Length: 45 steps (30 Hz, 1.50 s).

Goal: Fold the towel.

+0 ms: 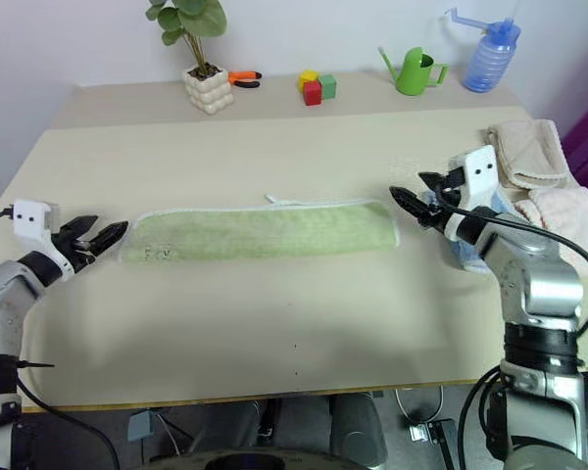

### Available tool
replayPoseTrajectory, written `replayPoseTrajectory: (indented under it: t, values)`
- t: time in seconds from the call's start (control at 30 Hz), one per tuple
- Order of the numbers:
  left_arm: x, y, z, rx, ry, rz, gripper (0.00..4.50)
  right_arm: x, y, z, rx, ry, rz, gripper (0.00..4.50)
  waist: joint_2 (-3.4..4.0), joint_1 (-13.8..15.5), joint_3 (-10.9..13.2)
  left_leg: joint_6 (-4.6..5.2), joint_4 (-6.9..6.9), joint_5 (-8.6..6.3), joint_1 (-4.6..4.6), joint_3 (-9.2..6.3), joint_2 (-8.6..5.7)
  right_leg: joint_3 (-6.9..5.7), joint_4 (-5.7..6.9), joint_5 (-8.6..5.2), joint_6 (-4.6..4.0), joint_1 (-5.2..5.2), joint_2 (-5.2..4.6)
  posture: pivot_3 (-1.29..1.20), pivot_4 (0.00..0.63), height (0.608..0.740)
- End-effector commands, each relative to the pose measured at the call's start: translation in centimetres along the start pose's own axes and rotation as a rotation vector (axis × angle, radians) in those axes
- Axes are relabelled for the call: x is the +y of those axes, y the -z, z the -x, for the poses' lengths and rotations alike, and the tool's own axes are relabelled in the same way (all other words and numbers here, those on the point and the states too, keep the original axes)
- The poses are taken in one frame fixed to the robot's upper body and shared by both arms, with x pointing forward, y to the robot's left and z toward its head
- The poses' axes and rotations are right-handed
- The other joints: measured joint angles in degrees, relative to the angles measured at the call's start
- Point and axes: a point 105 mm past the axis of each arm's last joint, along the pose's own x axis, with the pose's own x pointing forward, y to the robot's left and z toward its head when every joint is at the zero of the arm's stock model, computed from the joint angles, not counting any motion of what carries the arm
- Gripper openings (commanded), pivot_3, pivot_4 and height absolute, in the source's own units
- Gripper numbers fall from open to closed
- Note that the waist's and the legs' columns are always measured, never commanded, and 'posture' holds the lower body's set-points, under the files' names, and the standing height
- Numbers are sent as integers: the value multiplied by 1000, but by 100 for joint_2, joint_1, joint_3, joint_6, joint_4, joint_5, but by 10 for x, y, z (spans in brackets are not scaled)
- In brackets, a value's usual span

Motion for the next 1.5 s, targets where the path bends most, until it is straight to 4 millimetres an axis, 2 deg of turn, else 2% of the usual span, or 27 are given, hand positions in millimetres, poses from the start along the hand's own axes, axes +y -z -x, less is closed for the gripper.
replayPoseTrajectory:
  t: [0.03, 0.13, 0.23, 0.37, 0.47, 0.73, 0.9, 0.93, 0.97, 1.13, 1.33, 1.43, 1.5]
  values:
    - [-57, -30, -11, -76, 209, -88, 3460, 24, 17, 14, 43, -50, -175, 3387, -1, 52, -1, 0, 3, 0, 0, 4, -1, 1, -1, 1, 0, 1, 0, 0, 150, 732]
    - [-110, -27, -17, -38, 428, -136, 3460, 38, 43, 22, 124, -40, -253, 3387, 1, 66, -3, 8, 7, -4, 0, 8, -11, 3, 0, 9, 3, 5, -6, 0, 150, 732]
    - [-143, -22, -19, -8, 561, -169, 3460, 51, 56, 24, 151, -42, -311, 3387, 3, 37, -4, 13, 6, -7, 5, 8, -9, 3, 2, 9, 2, 6, -2, 0, 150, 732]
    - [-179, -20, -18, -17, 702, -158, 3460, 63, 65, 17, 147, -16, -400, 3387, 8, 6, -6, 11, 1, -6, 10, 11, 0, 5, 4, 9, 1, 4, 9, 0, 150, 732]
    - [-193, -18, -16, -14, 758, -140, 3460, 55, 67, 7, 120, 66, -475, 3387, 9, 15, -6, 11, 2, -5, 9, 12, -1, 6, 3, 9, 2, 4, 7, 0, 150, 732]
    - [-194, -16, -13, -9, 767, -133, 3460, 20, 77, -16, 99, 316, -674, 3387, 10, 38, -9, 11, 3, -5, 10, 12, -3, 5, 2, 9, 1, 6, 9, 0, 150, 732]
    - [-193, -15, -12, -10, 756, -127, 3460, 2, 72, -27, 57, 404, -733, 3387, 11, 39, -11, 11, 3, -4, 16, 12, -4, 5, 4, 9, 1, 12, 10, 0, 150, 732]
    - [-193, -15, -12, -12, 753, -127, 3525, -3, 72, -28, 46, 429, -748, 2881, 12, 42, -12, 11, 3, -4, 20, 12, -4, 4, 3, 9, 1, 16, 10, 0, 150, 732]
    - [-193, -14, -12, -13, 751, -127, 3525, -7, 72, -28, 38, 454, -763, 2617, 12, 45, -12, 11, 3, -4, 21, 12, -4, 5, 3, 9, 1, 17, 10, 0, 150, 732]
    - [-193, -13, -12, -15, 741, -121, 3525, -18, 73, -23, 21, 517, -781, 92, 12, 39, -16, 12, 3, -5, 21, 12, -4, 5, 3, 9, 1, 17, 11, 0, 150, 732]
    - [-193, -10, -12, -11, 740, -119, 3525, -20, 67, -19, -11, 527, -759, 37, 13, 48, -18, 13, 3, -5, 25, 10, -4, 4, 0, 9, 1, 25, 12, 0, 150, 732]
    - [-191, -11, -13, -15, 730, -120, 3525, -24, 51, -15, -35, 525, -637, 37, 14, 50, -17, 14, 3, -6, 25, 10, -5, 4, -1, 9, 1, 26, 12, 0, 150, 732]
    - [-181, -12, -16, -17, 690, -123, 3525, -26, 28, -11, -54, 493, -452, 37, 28, 46, -9, 15, 3, -6, 24, 11, -6, 4, -3, 9, 1, 25, 12, 0, 150, 732]
